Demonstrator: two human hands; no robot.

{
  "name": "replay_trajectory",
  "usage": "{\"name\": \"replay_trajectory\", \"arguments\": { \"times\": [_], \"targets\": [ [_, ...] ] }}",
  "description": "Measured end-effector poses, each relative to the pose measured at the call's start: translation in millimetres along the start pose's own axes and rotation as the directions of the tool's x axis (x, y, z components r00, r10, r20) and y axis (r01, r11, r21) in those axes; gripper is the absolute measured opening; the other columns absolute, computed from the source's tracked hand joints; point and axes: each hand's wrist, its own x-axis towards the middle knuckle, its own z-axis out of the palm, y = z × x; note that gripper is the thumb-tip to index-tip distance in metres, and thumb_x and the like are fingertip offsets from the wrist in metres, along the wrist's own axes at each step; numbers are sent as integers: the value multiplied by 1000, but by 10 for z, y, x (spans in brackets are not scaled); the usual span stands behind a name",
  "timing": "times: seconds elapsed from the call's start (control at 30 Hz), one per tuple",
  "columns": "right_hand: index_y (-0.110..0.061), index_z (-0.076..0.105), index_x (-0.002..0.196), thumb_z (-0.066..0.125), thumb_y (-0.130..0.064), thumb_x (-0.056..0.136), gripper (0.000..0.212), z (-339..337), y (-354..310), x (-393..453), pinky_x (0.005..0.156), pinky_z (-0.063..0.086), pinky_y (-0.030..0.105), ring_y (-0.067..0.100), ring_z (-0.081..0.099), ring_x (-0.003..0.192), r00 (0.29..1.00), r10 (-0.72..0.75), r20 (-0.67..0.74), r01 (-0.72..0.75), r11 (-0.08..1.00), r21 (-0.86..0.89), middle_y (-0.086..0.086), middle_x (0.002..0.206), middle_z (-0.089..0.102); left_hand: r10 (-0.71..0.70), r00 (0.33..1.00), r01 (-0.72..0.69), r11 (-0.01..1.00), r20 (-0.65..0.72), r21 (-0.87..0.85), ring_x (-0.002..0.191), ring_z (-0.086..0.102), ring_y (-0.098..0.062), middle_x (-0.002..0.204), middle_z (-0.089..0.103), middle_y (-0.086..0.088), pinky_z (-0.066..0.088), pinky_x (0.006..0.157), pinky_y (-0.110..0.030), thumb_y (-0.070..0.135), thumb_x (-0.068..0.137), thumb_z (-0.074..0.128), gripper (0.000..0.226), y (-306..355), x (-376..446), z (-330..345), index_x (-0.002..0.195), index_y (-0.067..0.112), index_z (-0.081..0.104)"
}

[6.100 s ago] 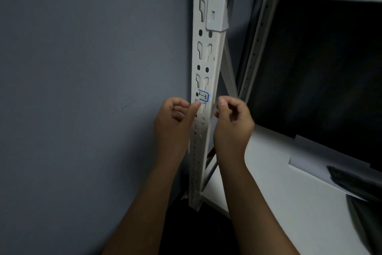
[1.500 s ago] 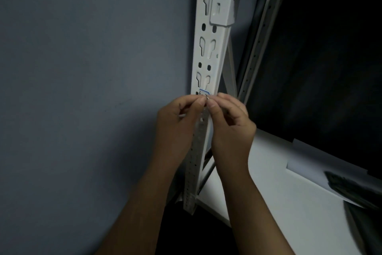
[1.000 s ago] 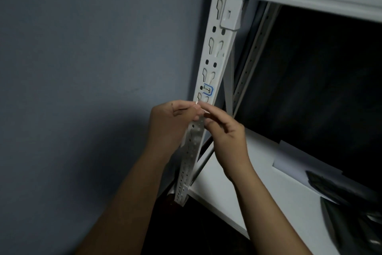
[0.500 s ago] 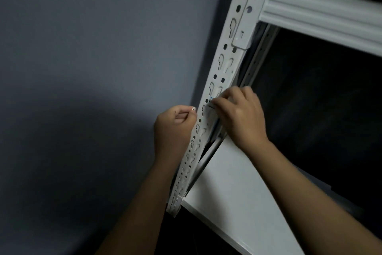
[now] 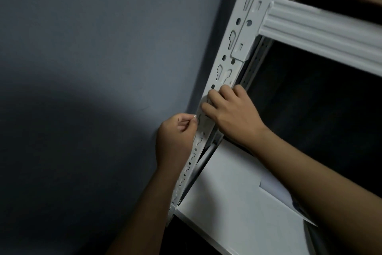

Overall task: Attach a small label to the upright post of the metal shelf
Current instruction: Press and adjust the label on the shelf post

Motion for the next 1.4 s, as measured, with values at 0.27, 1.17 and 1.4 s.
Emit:
{"name": "replay_trajectory", "arguments": {
  "times": [0.27, 1.17, 1.4],
  "targets": [
    [-14, 60, 87, 29, -9, 79, 33, -15, -59, -33, 62, 32, 33, 22, 49, 73, 994, 71, 83, -73, 997, 19, 4, 86, 56, -12, 1000, 11, 999, 14, 51, 70, 67, -4, 72, 70, 10, 52, 67, -20, 15, 84, 67, 16, -24, -15, -86, 76, 29, 67],
    [-20, 59, 81, 25, -6, 81, 37, -10, -79, 69, 61, 36, 31, 18, 50, 68, 996, -52, 68, 56, 997, -60, 0, 80, 57, -57, 996, 60, 997, 63, -48, 68, 68, -9, 71, 71, 5, 55, 69, -27, 9, 85, 66, 18, -13, -155, -62, 76, 25, 67],
    [-15, 59, 90, 25, -9, 81, 36, -5, 9, 13, 63, 39, 32, 20, 50, 72, 994, -50, 102, 50, 999, 4, 2, 85, 56, -35, 998, 38, 997, 44, -61, 65, 64, 3, 66, 68, 14, 46, 61, -8, 9, 84, 67, 23, -5, -126, -182, 74, 29, 66]
  ]
}}
